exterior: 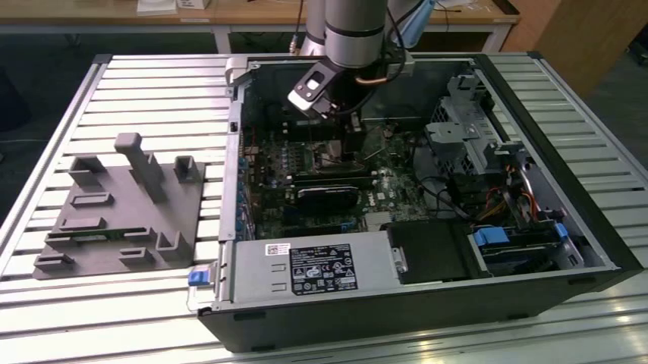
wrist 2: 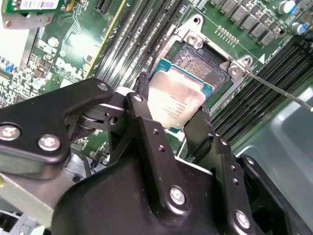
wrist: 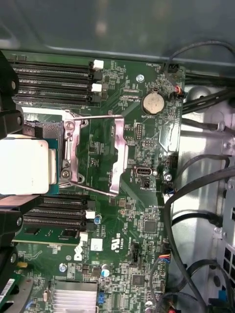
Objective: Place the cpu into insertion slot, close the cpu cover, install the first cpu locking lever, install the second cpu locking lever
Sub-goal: 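Place the cpu into insertion slot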
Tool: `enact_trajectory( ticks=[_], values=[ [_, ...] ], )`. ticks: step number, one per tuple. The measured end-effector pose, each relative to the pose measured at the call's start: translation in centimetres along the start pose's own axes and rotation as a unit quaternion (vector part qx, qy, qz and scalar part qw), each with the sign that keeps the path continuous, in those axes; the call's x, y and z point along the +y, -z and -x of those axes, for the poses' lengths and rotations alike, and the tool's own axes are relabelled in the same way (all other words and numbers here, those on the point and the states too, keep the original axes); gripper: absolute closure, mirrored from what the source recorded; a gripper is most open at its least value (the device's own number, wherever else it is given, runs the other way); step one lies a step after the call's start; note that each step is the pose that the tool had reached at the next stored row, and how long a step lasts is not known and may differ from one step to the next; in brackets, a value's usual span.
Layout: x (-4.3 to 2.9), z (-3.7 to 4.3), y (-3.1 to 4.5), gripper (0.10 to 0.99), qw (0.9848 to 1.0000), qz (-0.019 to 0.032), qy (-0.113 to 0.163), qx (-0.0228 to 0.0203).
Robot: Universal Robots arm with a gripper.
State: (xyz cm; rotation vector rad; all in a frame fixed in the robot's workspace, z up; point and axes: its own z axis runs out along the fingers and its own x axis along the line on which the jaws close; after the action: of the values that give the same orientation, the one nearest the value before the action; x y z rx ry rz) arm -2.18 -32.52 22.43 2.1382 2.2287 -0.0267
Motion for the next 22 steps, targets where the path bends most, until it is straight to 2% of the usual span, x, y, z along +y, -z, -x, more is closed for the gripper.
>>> enact_trajectory(
  ticks=[3,7,9,13,15,17,22],
  values=[
    [-0.04,-0.07,-0.12,0.549,0.9999,-0.0009,-0.015,-0.0005],
    [-0.17,-0.31,-0.35,0.549,0.9998,-0.0009,-0.018,0.0007],
    [-0.26,-0.32,-0.48,0.549,0.9998,-0.0004,-0.018,0.0058],
    [-0.54,-0.35,-0.75,0.549,0.9996,0.0011,-0.019,0.0195],
    [-0.68,-0.36,-0.91,0.549,0.9995,0.002,-0.019,0.025],
    [-0.77,-0.38,-1.15,0.549,0.9994,0.0033,-0.019,0.0276],
    [-0.8,-0.4,-1.72,0.549,0.9994,0.006,-0.019,0.0279]
  ],
)
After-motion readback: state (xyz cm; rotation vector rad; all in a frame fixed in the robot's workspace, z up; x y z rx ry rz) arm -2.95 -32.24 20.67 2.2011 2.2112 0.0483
